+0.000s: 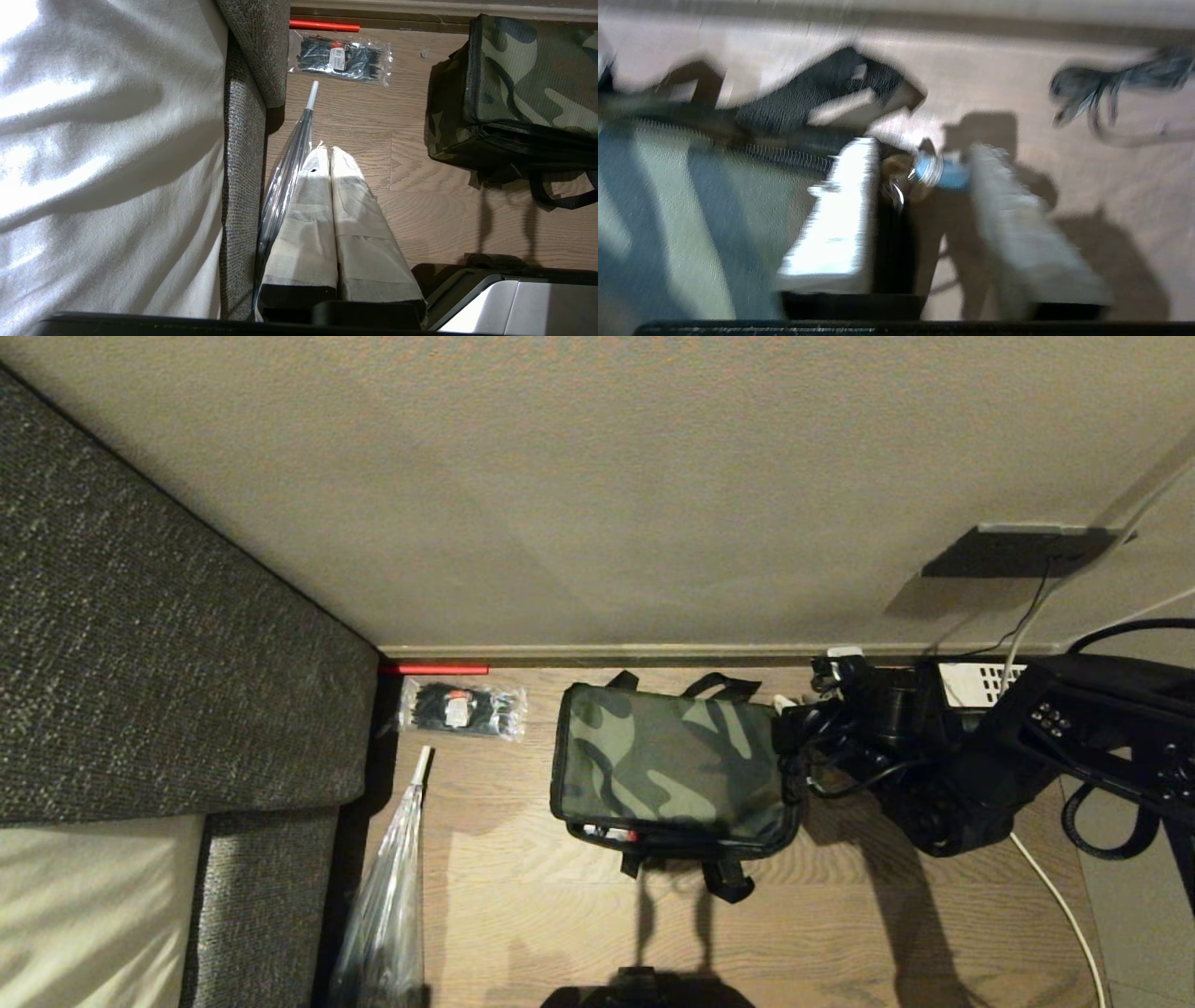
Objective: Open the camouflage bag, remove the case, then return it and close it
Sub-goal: Open the top of the storage box
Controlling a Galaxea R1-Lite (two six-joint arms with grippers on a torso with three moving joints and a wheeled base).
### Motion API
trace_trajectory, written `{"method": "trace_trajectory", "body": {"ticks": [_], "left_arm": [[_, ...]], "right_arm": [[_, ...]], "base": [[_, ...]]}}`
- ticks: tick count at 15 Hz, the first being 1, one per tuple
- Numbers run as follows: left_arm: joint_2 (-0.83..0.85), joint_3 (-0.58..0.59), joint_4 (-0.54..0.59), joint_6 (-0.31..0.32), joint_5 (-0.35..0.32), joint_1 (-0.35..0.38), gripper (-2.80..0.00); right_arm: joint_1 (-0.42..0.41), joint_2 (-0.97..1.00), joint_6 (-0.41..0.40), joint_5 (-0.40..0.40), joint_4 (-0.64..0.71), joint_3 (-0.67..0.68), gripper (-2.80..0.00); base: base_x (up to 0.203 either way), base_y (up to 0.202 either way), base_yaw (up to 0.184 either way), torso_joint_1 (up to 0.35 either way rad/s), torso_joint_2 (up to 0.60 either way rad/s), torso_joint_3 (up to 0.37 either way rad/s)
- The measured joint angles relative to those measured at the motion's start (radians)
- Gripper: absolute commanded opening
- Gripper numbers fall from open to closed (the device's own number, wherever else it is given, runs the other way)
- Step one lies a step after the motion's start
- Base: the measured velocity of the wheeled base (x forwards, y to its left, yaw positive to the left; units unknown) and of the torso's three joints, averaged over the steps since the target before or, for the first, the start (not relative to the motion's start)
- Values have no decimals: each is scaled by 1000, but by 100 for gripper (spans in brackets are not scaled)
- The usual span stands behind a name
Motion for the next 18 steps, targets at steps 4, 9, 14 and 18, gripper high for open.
{"method": "trace_trajectory", "body": {"ticks": [4, 9, 14, 18], "left_arm": [[0, 0, 0, 0, 0, 0, -280], [0, 0, 0, 0, 0, -1, -280], [0, 0, 0, 0, 2, -1, -280], [0, 0, 0, 0, 0, 0, -280]], "right_arm": [[-36, -148, 33, 146, 13, 182, 0], [-44, -351, 289, 293, 248, 384, 0], [18, -300, 412, 260, 297, 387, 0], [50, -175, 426, 200, 280, 276, 0]], "base": [[0, 0, 0, 0, 0, 0], [0, 0, 0, 0, 0, 0], [0, 0, 0, 0, 0, 0], [0, 0, 0, 0, 0, 0]]}}
